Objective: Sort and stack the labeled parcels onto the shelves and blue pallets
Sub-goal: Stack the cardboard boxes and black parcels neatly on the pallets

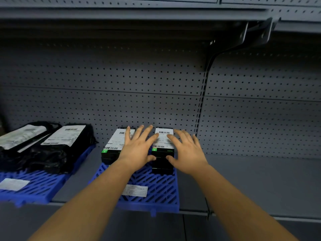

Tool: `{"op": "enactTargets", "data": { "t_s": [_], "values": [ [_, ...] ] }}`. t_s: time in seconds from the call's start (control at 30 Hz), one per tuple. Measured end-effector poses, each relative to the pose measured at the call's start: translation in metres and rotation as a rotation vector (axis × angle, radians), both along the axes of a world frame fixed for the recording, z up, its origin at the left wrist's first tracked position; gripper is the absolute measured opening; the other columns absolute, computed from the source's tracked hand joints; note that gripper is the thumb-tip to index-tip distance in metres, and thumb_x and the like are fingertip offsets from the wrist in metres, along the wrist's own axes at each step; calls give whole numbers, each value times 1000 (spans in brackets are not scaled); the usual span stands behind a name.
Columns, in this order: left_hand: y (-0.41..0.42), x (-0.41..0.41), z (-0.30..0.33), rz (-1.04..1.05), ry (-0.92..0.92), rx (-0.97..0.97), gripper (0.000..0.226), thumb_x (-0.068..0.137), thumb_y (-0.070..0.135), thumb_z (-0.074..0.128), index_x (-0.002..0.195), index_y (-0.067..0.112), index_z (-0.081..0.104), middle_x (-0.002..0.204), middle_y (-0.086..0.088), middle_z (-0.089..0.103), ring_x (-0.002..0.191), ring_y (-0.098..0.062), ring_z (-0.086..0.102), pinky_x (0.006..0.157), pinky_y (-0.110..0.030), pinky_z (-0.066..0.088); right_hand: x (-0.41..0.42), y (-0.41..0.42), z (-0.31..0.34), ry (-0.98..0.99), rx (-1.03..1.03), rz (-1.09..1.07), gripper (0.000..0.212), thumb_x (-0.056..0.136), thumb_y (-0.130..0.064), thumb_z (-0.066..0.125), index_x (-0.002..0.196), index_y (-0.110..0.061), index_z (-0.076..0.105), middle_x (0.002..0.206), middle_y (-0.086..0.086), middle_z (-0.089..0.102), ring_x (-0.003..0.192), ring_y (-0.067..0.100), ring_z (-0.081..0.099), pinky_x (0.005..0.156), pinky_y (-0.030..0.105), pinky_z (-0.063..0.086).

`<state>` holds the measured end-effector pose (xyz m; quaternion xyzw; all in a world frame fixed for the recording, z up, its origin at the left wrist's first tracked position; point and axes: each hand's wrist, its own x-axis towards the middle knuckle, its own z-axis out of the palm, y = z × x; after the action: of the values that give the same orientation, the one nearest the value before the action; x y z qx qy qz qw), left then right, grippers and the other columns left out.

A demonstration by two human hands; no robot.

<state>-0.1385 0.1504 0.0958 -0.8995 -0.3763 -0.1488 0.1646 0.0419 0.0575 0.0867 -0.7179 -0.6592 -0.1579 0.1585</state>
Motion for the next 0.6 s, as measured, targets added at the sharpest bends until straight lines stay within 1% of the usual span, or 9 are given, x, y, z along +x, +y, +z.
{"op": "enactTargets", "data": {
  "t_s": [0.13,0.27,0.33,0.6],
  "values": [
    [-3,0,-3,-21,21,-24,89,81,62,62,151,36,14,162,3,-4,148,-24,-5,113,-62,-7,-3,-2,-6,-23,-62,20,79,82,-54,61,149,-32,24,159,0,10,147,23,1,119,52,2],
    [-4,5,-3,-31,64,-22,71,85,60,58,146,38,30,162,2,-3,148,-26,-6,112,-64,-7,-4,0,-7,-52,-74,15,65,86,-49,59,144,-28,38,160,-1,8,148,23,-1,119,50,-1],
    [-4,7,-3,-34,90,-21,64,87,59,56,144,37,36,162,2,-2,148,-26,-7,112,-64,-8,-5,0,-8,-50,-69,12,62,88,-48,59,143,-26,40,160,-1,9,148,23,0,119,50,-1],
    [-4,11,-2,-38,87,-69,59,88,54,57,142,37,39,161,3,1,148,-25,-8,112,-64,-9,-3,0,-8,-46,-68,-15,63,88,-50,60,144,-28,40,160,2,12,147,24,3,119,52,1]
  ]
}}
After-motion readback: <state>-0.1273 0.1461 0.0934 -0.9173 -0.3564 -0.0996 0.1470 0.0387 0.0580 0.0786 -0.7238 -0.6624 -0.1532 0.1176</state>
